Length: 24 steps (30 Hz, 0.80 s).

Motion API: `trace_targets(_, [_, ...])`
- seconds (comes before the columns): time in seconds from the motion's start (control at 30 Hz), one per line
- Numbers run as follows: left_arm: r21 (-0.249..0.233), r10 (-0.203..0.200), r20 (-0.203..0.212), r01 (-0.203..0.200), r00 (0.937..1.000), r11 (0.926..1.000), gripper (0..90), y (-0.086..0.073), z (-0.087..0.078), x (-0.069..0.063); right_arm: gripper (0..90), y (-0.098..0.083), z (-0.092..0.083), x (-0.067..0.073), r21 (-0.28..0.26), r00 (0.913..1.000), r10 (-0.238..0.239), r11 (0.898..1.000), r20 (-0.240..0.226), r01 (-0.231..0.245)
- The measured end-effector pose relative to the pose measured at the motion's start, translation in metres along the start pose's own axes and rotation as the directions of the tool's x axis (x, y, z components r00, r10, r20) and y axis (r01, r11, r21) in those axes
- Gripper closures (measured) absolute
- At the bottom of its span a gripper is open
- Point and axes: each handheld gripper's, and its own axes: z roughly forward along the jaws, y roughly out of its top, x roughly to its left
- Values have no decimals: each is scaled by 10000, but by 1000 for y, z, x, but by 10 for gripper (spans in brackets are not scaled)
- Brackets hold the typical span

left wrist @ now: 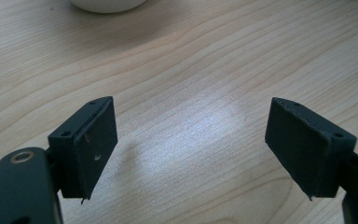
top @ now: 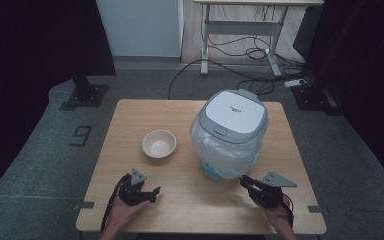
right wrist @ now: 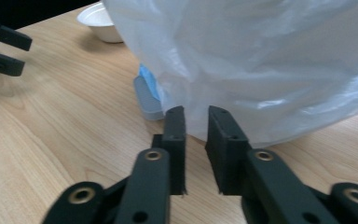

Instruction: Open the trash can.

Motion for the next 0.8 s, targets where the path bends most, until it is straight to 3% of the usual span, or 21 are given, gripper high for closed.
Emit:
trace_targets(0.13, [10,-35,-9,35,10000,10000,171,0,0,1,892,1,5,1,128,9998,-127,9998,-150,129])
trace_targets(0.8, [126,-285,-21,285,9996,9995,177,1,0,2,894,12,29,18,271,9960,-496,9983,-748,518])
